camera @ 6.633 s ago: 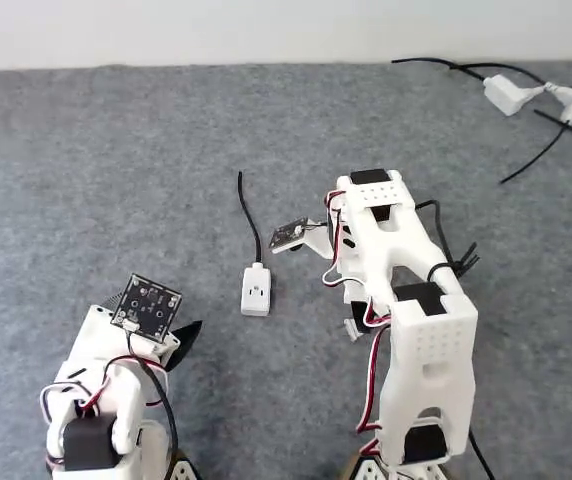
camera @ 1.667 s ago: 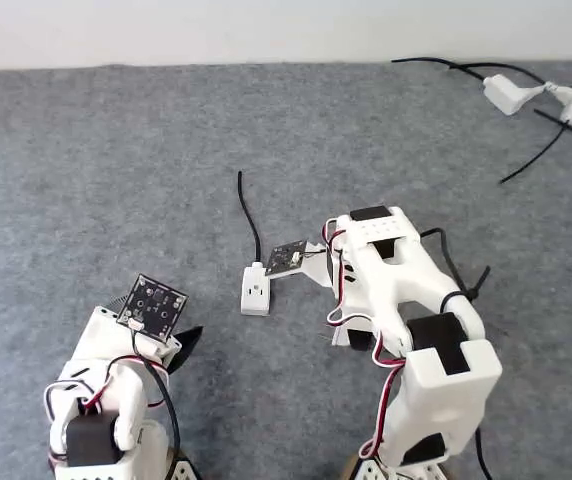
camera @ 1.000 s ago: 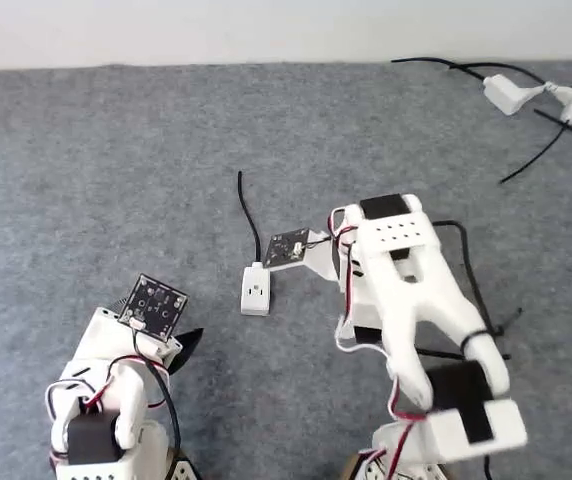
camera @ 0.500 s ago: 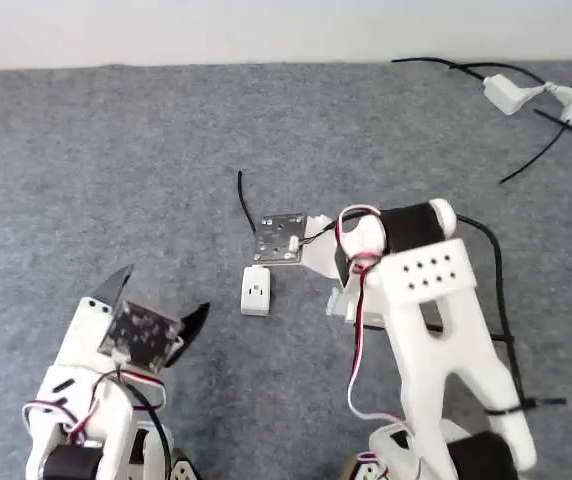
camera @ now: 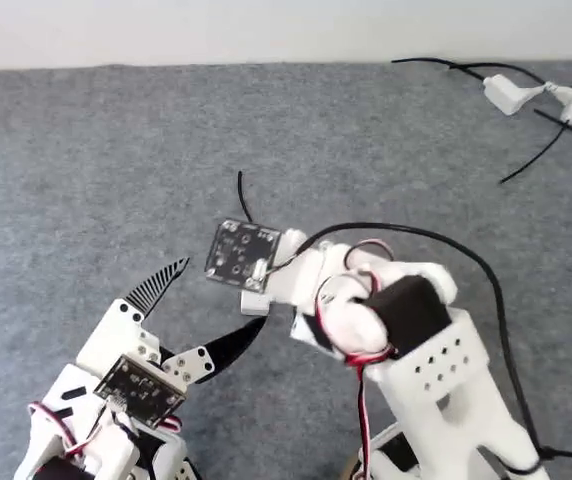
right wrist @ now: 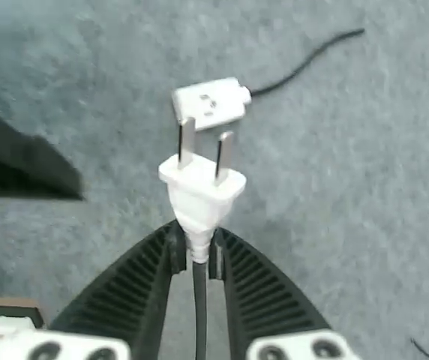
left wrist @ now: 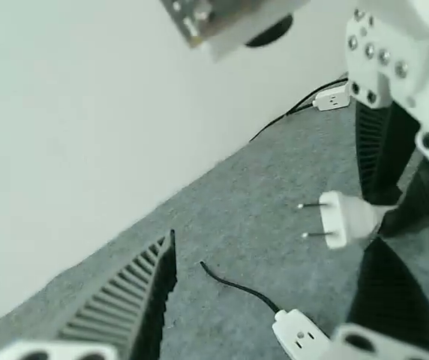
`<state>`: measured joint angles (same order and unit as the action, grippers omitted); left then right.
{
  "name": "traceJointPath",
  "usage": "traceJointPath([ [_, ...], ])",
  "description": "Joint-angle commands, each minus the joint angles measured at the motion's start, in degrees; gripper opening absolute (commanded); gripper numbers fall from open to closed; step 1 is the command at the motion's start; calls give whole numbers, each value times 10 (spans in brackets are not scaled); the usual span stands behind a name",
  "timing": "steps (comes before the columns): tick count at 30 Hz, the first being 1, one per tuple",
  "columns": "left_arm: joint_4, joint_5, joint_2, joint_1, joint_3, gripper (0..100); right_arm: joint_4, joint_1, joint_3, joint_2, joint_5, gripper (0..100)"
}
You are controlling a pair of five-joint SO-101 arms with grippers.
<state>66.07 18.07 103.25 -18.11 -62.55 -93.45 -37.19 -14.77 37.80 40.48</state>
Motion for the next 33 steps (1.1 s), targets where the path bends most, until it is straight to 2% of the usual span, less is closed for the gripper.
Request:
traceJointPath([
  [1, -23, -6, 8, -1, 21, 374, 6, -28, 25, 16, -23, 9],
  [11, -45, -3, 10, 1, -21, 374, -7, -51, -6, 23, -24, 9],
  [18, -114, -3, 10, 57, -83, 374, -44, -75, 21, 82, -24, 9],
  [27, -115, -6, 10, 58, -102, 374, -54, -80, 24, 109, -43, 9],
  [33, -87, -6, 11, 57, -119, 374, -53, -80, 29, 113, -44, 9],
])
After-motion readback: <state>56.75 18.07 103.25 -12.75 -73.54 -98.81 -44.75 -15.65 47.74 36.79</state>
